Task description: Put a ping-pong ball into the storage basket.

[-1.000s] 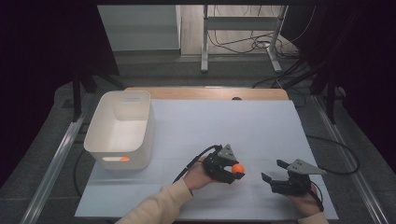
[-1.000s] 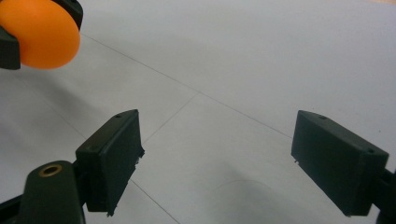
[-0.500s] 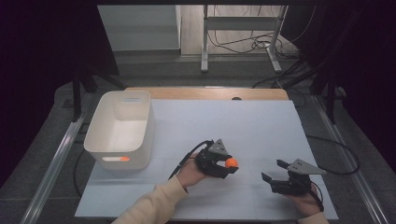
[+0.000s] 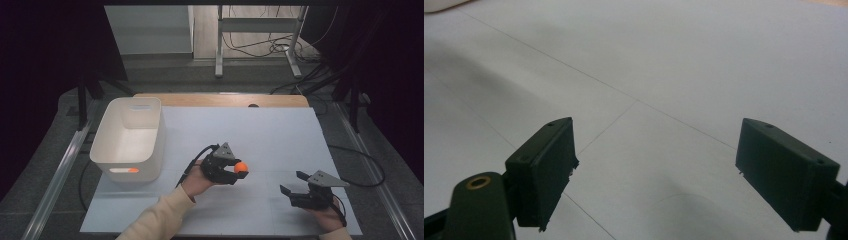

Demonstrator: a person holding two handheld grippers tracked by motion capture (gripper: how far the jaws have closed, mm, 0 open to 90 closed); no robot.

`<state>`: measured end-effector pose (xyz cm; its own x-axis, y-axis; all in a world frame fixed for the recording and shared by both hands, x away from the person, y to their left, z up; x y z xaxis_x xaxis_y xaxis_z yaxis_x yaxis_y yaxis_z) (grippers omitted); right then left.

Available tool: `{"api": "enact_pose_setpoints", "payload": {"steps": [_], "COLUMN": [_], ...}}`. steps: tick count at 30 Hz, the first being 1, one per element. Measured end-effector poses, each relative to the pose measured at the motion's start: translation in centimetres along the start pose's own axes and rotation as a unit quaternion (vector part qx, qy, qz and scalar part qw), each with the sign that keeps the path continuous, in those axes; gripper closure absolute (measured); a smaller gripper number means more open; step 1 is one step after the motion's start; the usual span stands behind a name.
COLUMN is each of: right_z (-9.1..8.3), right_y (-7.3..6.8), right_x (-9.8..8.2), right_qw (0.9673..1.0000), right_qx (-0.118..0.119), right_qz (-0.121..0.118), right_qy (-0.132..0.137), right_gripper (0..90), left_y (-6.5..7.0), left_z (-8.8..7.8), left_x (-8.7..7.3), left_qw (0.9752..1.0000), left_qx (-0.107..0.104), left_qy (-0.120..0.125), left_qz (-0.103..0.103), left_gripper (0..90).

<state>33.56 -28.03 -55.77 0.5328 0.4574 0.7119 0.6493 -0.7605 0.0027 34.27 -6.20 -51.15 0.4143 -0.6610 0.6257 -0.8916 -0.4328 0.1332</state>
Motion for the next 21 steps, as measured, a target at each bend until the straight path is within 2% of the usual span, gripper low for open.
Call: {"api": "enact_pose_setpoints", "payload": {"steps": [21], "right_z": [0.0], "right_y": [0.0], "right_x": [0.0], "right_qw": [1.0000], "right_qx": [0.000], "right_qz": [0.001], "right_qy": [0.000], "right_gripper": [16.8], "left_y": [-1.6], "left_z": [-3.1], "left_x": [0.4], "left_qw": [0.9991], "left_qx": [0.021], "left_qy": [0.033], "left_qz": [-0.018], "left_gripper": [50.0]}}
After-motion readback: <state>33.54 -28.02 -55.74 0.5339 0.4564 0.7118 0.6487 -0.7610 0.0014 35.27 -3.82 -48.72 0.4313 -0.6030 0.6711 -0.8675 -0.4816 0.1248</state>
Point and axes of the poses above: each handheld gripper's, and its own axes: z roughly forward along the jaws, x roughly out of its top, y roughly to its right, the point moved 9 cm from there along z, roughly forward along the jaws, and after that the axes turned 14 degrees about -y, right-handed, at the moved point
